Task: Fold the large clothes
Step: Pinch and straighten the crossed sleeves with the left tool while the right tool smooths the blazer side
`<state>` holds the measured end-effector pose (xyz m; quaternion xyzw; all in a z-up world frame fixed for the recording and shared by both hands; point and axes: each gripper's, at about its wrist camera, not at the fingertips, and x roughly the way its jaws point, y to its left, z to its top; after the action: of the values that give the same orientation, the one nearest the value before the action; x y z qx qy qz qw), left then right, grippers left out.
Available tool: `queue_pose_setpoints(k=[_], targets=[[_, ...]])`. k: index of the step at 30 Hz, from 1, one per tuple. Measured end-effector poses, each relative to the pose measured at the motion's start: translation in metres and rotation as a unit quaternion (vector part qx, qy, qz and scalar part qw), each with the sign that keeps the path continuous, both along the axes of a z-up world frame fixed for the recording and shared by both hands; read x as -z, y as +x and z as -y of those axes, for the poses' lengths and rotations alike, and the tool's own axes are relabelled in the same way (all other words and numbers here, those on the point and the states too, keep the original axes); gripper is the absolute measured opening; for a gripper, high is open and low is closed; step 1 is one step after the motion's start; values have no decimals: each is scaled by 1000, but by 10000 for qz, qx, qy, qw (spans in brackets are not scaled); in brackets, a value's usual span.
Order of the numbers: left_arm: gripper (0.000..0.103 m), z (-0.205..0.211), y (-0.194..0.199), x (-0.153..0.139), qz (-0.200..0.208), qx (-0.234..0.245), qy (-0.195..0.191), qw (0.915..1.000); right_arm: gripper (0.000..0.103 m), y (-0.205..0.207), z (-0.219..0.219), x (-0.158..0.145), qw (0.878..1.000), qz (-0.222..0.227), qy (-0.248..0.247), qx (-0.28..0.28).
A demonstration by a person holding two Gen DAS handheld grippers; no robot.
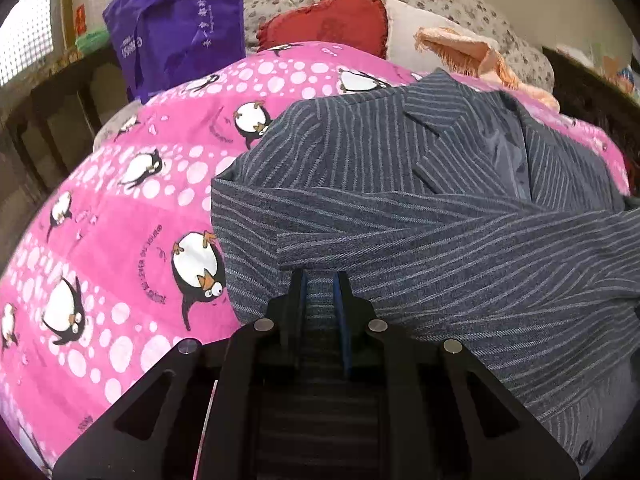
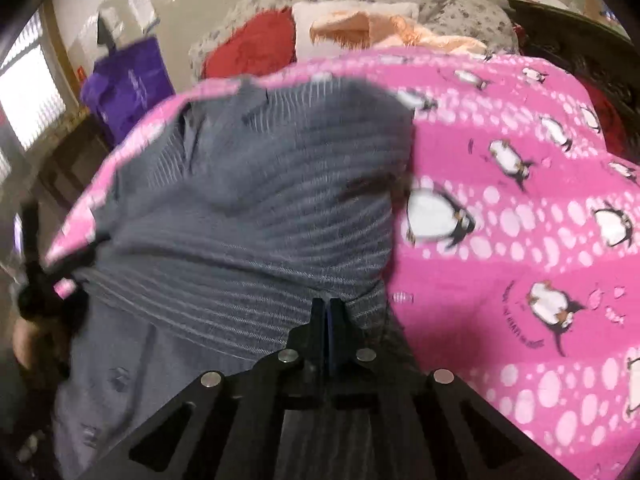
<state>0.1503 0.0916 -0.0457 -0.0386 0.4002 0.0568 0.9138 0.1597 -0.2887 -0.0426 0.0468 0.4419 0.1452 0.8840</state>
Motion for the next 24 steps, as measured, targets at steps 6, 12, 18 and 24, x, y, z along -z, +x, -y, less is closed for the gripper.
queue_pose_setpoints(k=[6, 12, 18, 24], targets=[[15, 5, 0, 2, 3, -102, 68, 9999, 0, 44, -7, -26, 9967, 398, 675, 218], [16, 6, 1, 4, -5, -111, 130, 9999, 0, 131, 21, 23, 9946, -126, 301, 982], [16, 7, 2, 5, -26, -141, 187, 9997, 0, 124, 19, 4, 9976, 258, 3, 641], [16, 9, 4, 6, -45, -156, 251, 9996, 1, 53, -12, -27, 9976, 648, 222, -41]])
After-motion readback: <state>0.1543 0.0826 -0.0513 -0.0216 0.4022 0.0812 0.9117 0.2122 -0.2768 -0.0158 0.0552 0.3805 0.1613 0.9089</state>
